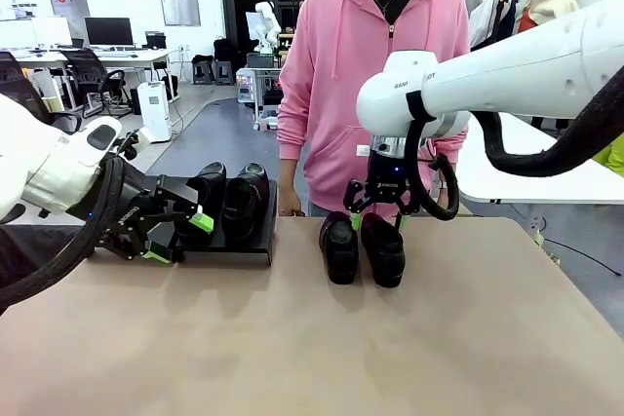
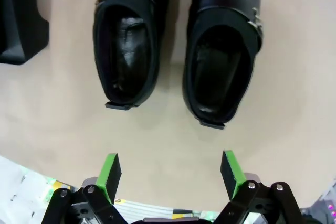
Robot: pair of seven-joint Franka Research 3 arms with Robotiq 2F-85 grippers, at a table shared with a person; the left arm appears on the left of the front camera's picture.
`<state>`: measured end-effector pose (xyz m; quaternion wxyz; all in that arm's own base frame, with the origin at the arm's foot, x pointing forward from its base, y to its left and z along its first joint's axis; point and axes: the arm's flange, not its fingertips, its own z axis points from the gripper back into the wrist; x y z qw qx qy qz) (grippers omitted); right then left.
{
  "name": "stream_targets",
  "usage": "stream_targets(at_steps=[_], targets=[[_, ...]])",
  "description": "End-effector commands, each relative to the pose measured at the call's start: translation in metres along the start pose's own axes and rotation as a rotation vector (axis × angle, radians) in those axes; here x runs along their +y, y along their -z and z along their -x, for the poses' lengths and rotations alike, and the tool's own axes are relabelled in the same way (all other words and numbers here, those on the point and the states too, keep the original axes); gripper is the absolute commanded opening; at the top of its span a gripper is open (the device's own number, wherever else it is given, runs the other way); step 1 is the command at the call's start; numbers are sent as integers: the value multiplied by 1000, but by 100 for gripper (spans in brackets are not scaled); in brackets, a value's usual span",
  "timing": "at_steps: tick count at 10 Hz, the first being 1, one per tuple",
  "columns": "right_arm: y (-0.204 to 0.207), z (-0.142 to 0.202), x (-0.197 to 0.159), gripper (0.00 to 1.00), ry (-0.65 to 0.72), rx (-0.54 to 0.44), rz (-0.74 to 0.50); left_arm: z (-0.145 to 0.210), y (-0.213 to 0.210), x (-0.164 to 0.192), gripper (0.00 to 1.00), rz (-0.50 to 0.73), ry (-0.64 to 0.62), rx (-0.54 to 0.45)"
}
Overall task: Organize the shoes by placing them on the stand.
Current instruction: Pick up one Shoe and place it in the middle of the table.
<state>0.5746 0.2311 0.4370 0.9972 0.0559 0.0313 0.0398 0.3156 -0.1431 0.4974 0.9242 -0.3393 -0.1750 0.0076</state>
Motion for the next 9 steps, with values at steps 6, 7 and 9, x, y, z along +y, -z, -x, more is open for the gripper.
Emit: stream_targets(at_steps=[6, 7, 9], targets=[[32, -70, 57, 100, -2, -33, 58, 2, -2, 0, 100, -2, -5, 3], [39, -75, 59, 100, 33, -24, 93, 2, -2, 0, 100, -2, -5, 3], [46, -77, 60, 100, 54, -23, 86, 2, -2, 0, 100, -2, -5, 3]])
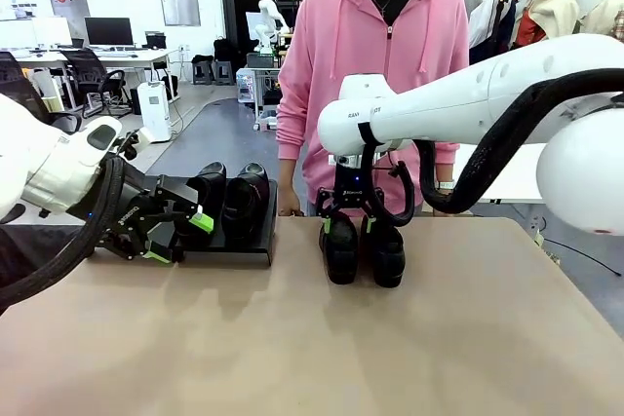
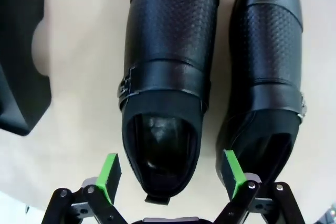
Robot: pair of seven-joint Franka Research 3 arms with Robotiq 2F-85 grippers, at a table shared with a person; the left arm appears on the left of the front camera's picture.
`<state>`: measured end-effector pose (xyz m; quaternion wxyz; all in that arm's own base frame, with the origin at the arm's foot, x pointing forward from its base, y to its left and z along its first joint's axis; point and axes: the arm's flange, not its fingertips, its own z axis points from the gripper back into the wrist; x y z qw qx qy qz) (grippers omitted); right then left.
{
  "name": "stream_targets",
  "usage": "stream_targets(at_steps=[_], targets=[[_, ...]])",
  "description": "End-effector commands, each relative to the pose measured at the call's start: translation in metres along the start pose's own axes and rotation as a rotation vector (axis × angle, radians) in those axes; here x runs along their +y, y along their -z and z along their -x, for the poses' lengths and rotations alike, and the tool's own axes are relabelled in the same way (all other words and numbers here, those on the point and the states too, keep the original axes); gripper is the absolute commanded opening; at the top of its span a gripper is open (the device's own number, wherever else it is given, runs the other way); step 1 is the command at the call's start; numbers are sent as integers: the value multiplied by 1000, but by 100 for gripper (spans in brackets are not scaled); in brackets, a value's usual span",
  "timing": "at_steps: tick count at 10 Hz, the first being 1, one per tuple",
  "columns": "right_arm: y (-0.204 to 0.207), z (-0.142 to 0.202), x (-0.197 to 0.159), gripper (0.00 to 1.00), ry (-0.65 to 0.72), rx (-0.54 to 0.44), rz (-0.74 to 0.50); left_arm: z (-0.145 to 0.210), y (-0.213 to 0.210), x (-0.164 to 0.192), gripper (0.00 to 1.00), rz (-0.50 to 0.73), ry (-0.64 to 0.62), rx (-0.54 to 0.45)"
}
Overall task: Organize the shoes by placing them on the stand.
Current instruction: Pick up one Shoe and place it in the middle of the table.
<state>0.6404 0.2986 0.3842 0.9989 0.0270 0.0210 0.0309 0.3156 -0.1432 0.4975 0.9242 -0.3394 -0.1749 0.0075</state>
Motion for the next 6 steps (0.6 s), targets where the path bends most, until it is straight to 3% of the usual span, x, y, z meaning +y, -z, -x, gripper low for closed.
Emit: stream_targets(at_steps=[1, 6], targets=[[-7, -3, 1, 100, 40, 5, 31, 2, -2, 0, 100, -2, -5, 3], [11, -2, -1, 100, 57, 44, -11, 2, -2, 0, 100, -2, -5, 3]])
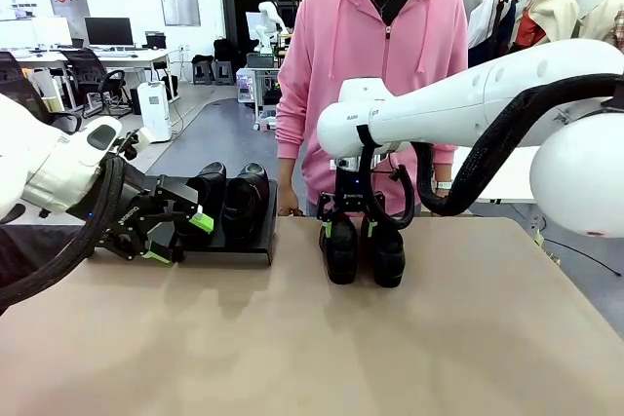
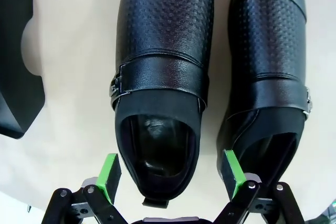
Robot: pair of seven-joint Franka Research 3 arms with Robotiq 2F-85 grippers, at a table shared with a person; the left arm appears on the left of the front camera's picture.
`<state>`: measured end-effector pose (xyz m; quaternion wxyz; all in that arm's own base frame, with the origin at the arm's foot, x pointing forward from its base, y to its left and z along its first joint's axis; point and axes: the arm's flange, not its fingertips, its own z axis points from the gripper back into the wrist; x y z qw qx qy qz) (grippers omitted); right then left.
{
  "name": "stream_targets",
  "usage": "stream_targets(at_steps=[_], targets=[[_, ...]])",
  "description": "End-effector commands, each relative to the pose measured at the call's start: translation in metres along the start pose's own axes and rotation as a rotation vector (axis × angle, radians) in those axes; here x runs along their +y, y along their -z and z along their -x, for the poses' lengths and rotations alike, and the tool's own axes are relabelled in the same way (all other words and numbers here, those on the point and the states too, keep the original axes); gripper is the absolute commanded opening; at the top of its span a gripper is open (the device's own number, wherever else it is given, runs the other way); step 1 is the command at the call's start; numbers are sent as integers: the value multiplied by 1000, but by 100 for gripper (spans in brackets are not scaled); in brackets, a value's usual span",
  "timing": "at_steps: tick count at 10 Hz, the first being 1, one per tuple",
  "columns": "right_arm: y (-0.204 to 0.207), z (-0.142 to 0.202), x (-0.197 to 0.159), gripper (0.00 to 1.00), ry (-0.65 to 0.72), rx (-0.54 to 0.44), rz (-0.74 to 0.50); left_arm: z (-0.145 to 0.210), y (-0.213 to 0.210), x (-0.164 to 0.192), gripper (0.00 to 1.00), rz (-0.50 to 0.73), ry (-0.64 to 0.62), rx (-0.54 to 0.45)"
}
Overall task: Organize the shoes by placing them on the stand.
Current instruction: Pick up one Shoe and place it in the middle of the table.
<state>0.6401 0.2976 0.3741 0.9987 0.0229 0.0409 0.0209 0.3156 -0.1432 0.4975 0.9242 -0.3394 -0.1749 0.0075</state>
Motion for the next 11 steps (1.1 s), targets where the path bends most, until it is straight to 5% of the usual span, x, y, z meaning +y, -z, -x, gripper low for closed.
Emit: stream_targets(at_steps=[1, 4, 5, 6, 11], targets=[[5, -3, 2, 100, 36, 11, -46, 2, -2, 0, 100, -2, -5, 3], [13, 2, -6, 100, 46, 16, -85, 2, -2, 0, 100, -2, -5, 3], [14, 4, -8, 44, 34, 19, -86, 2, -2, 0, 100, -2, -5, 3], [17, 3, -11, 0, 28, 27, -97, 2, -2, 0, 100, -2, -5, 3], [25, 0, -17, 0, 56, 46, -124, 2, -2, 0, 100, -2, -5, 3]])
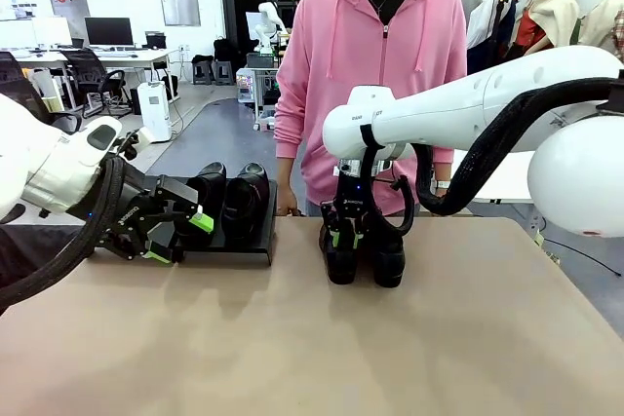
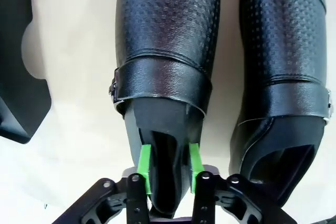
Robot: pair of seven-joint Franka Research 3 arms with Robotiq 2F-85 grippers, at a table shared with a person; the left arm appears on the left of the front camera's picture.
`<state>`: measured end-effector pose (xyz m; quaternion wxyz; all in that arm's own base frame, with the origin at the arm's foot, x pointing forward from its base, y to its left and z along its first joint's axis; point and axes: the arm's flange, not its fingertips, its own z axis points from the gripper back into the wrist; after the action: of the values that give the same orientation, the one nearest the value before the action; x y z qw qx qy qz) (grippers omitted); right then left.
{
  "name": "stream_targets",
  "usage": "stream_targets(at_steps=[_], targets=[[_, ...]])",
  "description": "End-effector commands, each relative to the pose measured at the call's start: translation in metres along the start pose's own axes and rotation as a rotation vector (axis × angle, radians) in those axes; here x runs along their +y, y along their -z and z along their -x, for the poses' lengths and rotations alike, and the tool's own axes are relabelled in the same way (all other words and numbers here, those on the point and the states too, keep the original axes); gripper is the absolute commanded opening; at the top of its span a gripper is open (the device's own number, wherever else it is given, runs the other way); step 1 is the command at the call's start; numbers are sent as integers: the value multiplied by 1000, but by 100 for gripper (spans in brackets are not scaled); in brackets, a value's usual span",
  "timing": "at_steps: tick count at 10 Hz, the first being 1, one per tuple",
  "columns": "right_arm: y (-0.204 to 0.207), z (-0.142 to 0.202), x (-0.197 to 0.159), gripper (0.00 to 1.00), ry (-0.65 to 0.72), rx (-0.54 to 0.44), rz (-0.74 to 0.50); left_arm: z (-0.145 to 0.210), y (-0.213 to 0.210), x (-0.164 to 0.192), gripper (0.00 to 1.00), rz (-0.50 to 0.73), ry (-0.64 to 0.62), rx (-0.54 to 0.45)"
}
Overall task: Organize the shoes by placing them on the stand.
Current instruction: Pick up one Shoe and place it in the middle of the table.
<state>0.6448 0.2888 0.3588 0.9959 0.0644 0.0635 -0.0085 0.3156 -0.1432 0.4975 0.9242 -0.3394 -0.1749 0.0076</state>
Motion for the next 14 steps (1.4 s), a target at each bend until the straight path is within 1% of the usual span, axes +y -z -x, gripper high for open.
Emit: stream_targets(at_steps=[1, 7, 9, 10, 11, 12, 13, 14], targets=[[12, 5, -10, 0, 1, 5, -48, 2, -2, 0, 100, -2, -5, 3], [15, 4, -14, 0, -9, 8, -77, 2, -2, 0, 100, -2, -5, 3], [15, 4, -14, 0, -17, 18, -66, 2, -2, 0, 100, -2, -5, 3], [5, 10, -11, 0, -38, -3, -44, 2, -2, 0, 100, -2, -5, 3], [-24, 30, -12, 0, -63, -68, 5, 2, -2, 0, 100, -2, -5, 3], [-50, 55, -12, 0, -105, -107, 32, 2, -2, 0, 100, -2, -5, 3], [-77, 97, -8, 0, -172, -106, 26, 2, -2, 0, 100, -2, -5, 3], [-88, 135, -4, 0, -225, -98, 37, 2, -2, 0, 100, -2, -5, 3]])
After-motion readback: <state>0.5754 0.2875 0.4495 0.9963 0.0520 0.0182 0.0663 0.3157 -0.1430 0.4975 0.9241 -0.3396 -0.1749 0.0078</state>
